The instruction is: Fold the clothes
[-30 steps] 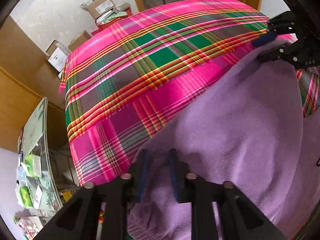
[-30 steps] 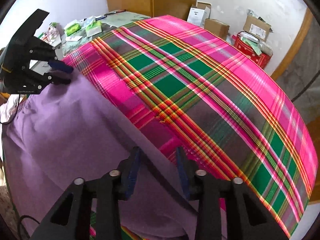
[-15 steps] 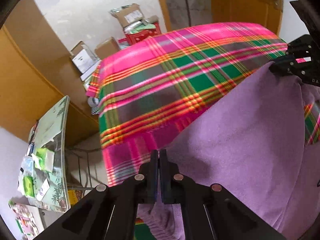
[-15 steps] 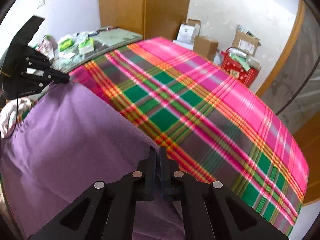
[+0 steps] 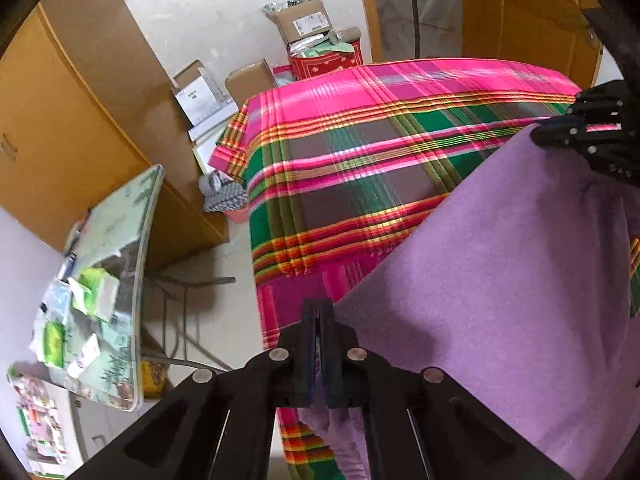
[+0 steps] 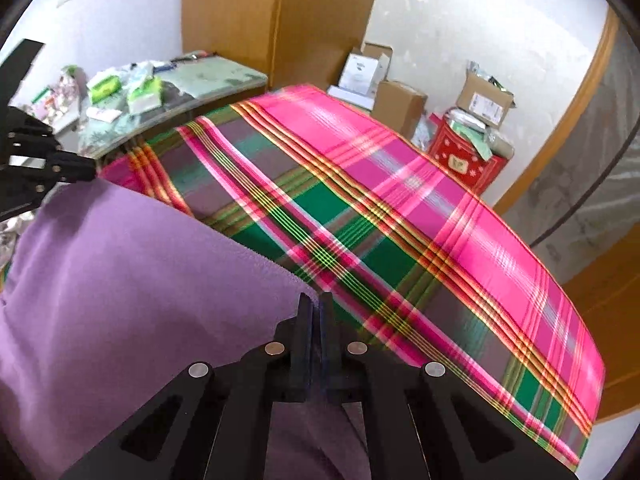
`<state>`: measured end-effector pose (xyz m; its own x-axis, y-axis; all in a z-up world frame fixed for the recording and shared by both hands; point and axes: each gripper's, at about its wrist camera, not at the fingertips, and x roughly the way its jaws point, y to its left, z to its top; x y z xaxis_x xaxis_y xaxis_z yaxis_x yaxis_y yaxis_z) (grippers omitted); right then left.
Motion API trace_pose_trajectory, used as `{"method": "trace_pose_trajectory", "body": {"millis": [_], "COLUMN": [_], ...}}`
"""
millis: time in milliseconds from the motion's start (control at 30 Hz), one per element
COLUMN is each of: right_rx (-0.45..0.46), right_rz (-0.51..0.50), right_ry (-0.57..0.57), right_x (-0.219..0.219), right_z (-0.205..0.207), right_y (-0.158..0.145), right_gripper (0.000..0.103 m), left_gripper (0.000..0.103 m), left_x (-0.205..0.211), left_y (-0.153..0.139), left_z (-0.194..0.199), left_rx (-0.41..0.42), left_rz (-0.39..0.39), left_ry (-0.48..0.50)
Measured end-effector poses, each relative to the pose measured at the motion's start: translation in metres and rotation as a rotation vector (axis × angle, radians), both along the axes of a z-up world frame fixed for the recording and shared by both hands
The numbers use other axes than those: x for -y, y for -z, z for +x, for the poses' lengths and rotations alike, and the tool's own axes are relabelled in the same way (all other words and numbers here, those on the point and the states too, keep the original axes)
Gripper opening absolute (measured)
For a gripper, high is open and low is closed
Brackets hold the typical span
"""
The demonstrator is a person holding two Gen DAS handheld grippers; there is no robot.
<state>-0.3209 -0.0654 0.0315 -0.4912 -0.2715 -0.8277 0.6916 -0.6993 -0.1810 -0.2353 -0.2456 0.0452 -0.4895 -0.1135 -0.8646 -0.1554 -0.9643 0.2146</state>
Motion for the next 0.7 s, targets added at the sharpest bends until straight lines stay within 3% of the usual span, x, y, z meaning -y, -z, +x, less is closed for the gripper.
{"method": "trace_pose_trajectory", "body": {"millis": [100,333,700], "right_rx": [0.001,0.014,-0.054], "right_rz": [0.028,0.043,-0.018], "right_ry": [0.025,0.046,0.107], "right_x": [0.002,0.002,-0.012], "right_z": [-0.003,-0.005,0.02], "right_y": [0.01,0.017,-0.02], "right_gripper": [0.003,0.004,0.019], "left_gripper": [0.0,0.001,0.007], "left_x": [0.004,0.028,0.076], "left_y": [0.006,0.009,0.0], "left_z": [-0.002,0.008,0.071], "left_rx": [-0.015,0.014,0.077], "left_rz": [-0.053,0.067,0.427], "left_ry": [-0.036,-0.107,-0.267]}}
